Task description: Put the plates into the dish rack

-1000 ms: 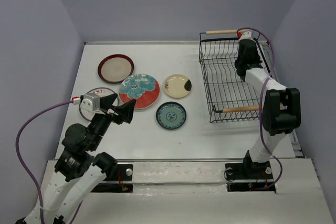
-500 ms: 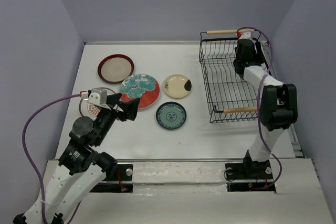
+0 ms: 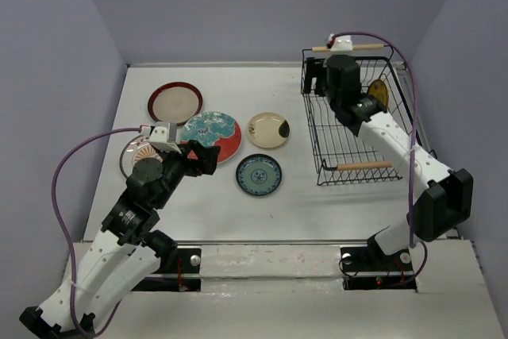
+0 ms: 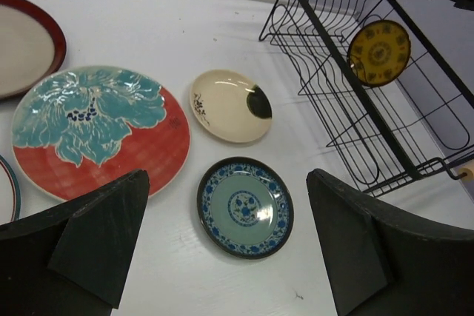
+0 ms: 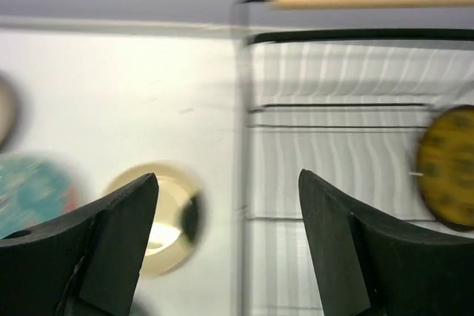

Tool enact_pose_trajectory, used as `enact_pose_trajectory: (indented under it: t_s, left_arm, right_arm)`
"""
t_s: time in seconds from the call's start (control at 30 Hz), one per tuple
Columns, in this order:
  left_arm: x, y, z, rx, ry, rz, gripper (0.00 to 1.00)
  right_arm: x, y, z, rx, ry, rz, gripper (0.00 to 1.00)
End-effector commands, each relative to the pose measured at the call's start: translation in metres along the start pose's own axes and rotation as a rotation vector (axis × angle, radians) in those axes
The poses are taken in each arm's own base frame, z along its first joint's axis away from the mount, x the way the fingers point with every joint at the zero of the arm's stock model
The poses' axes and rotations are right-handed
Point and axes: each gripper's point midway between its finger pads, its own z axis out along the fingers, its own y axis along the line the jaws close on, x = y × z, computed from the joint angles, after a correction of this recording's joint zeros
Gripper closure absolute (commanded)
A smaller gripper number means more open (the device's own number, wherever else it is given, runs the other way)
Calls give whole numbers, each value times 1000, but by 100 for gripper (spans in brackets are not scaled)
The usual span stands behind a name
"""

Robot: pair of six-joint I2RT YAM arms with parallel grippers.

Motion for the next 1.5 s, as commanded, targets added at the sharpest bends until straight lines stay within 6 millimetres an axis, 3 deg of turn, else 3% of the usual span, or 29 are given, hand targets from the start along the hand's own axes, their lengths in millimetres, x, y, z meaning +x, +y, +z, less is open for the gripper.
enact_pose_trajectory:
  t_s: [0.0, 0.07, 0.1, 0.2, 0.23, 0.3, 0.4, 0.53, 0.6, 0.77, 1.0, 1.27, 1.37, 1.4, 1.47]
  left_arm:
    - [-17, -6, 6, -12, -28, -58, 1]
    - [-21, 0, 7, -46, -42, -42, 1]
    - [-29, 5, 3, -70, -66, -19, 1]
    - [-41, 6, -3, -70, -113, 15, 1]
    - [-41, 7, -6, -63, -127, 29, 1]
    - [-37, 9, -9, -57, -135, 36, 1]
    - [-30, 11, -12, -54, -119, 52, 1]
    - [-35, 4, -15, -14, -139, 54, 1]
    - [-34, -1, -16, 15, -134, 60, 1]
    - [-37, -5, -23, 47, -154, 50, 1]
    - [-43, -11, -31, 83, -181, 43, 1]
    - [-44, -12, -33, 92, -187, 44, 1]
    - [-44, -12, -33, 93, -188, 44, 1]
    - [-44, -12, -33, 93, -188, 44, 1]
    - [-44, -12, -33, 93, -188, 44, 1]
  right_arm:
    - [26, 122, -74, -404, 79, 94, 19]
    - [38, 157, -100, -516, 115, 110, 21]
    - [55, 184, -120, -592, 154, 92, 24]
    - [89, 215, -137, -697, 259, 57, 30]
    - [111, 223, -139, -731, 337, 29, 36]
    - [139, 222, -138, -731, 421, -23, 42]
    - [186, 217, -145, -765, 583, -134, 41]
    - [222, 203, -140, -715, 702, -245, 36]
    - [239, 189, -127, -642, 758, -269, 36]
    - [262, 170, -113, -588, 826, -290, 38]
    - [284, 159, -101, -560, 890, -309, 39]
    - [306, 174, -101, -676, 932, -301, 44]
    - [308, 181, -103, -724, 935, -290, 59]
    - [307, 183, -104, -735, 930, -289, 74]
    - [306, 181, -104, -731, 924, -289, 87]
